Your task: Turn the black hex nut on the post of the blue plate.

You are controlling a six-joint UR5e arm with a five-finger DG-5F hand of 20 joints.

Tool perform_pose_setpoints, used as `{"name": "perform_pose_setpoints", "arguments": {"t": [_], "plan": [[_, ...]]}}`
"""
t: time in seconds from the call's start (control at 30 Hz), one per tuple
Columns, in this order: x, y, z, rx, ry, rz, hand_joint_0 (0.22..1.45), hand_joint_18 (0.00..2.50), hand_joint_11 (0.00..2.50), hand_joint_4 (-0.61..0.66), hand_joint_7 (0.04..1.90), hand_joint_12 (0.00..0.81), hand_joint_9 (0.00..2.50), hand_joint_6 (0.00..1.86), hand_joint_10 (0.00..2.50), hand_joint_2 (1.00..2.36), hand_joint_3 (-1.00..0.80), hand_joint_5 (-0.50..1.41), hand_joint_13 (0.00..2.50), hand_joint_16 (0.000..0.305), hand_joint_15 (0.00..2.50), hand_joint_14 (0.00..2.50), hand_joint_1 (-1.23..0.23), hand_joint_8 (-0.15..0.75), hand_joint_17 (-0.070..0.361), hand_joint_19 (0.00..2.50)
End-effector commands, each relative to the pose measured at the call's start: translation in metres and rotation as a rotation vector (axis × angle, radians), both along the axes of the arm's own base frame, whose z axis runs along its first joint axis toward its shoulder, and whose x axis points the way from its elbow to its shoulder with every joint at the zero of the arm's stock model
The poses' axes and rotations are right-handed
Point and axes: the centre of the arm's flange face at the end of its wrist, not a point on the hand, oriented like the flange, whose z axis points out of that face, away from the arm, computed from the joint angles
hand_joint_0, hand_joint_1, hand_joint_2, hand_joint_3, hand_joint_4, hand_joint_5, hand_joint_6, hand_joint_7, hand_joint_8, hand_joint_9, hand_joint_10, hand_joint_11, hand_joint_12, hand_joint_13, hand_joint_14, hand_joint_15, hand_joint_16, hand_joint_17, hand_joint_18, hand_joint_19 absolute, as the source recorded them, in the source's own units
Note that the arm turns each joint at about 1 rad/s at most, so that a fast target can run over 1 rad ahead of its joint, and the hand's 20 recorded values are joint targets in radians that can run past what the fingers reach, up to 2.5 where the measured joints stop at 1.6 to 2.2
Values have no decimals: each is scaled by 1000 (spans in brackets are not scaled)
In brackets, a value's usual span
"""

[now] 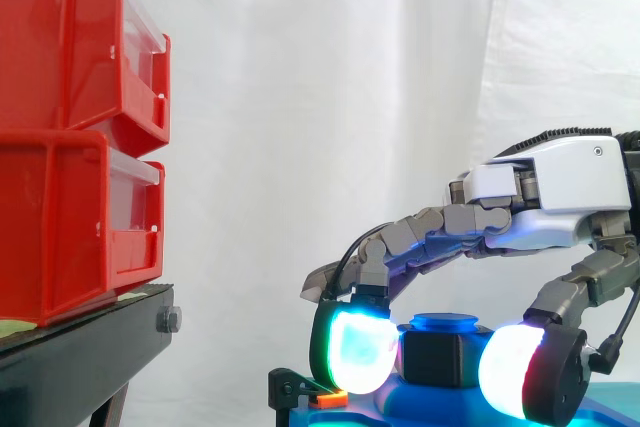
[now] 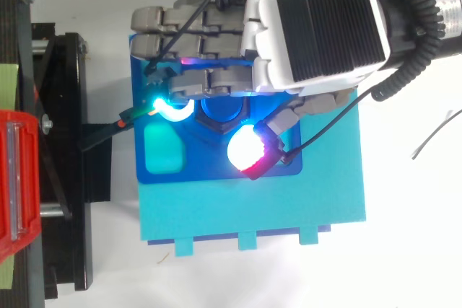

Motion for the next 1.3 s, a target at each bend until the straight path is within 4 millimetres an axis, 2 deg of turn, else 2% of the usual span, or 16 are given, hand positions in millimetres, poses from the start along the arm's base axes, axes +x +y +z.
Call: {"name": "perform_pose_setpoints", "arguments": {"t": [0.0,0.23,0.37,0.5,0.67,0.8,1.03,1.2,1.27], "plan": [[0,0,0,0,0,0,529,350,0,218,1153,339,273,502,0,1000,-500,-195,230,50,26,0,-644,240,113,387],[0,0,0,0,0,0,520,351,0,231,1136,341,272,502,0,1000,-500,-197,231,50,29,0,-648,242,114,393],[0,0,0,0,0,0,433,365,0,281,1054,376,274,503,0,1000,-500,-209,242,58,36,1,-605,271,130,374],[0,4,0,3,4,5,372,380,0,278,950,404,258,503,0,1000,-500,-233,237,65,38,0,-597,293,146,370],[5,7,12,13,-1,8,342,377,0,213,788,423,228,502,0,1000,-500,-269,222,69,37,0,-599,296,155,366],[8,7,20,25,-7,6,337,373,0,198,742,424,212,502,0,1000,-500,-278,214,70,27,0,-600,293,157,366],[15,7,38,64,-25,5,338,355,0,191,732,423,198,502,0,1000,-500,-282,202,69,31,0,-575,289,156,377],[16,7,42,73,-27,3,342,353,0,192,731,420,197,502,0,1000,-500,-280,196,69,29,0,-555,288,156,379],[13,1,41,76,-5,-7,343,353,0,192,731,420,198,502,0,1000,-500,-280,196,69,29,0,-553,288,155,376]]}}
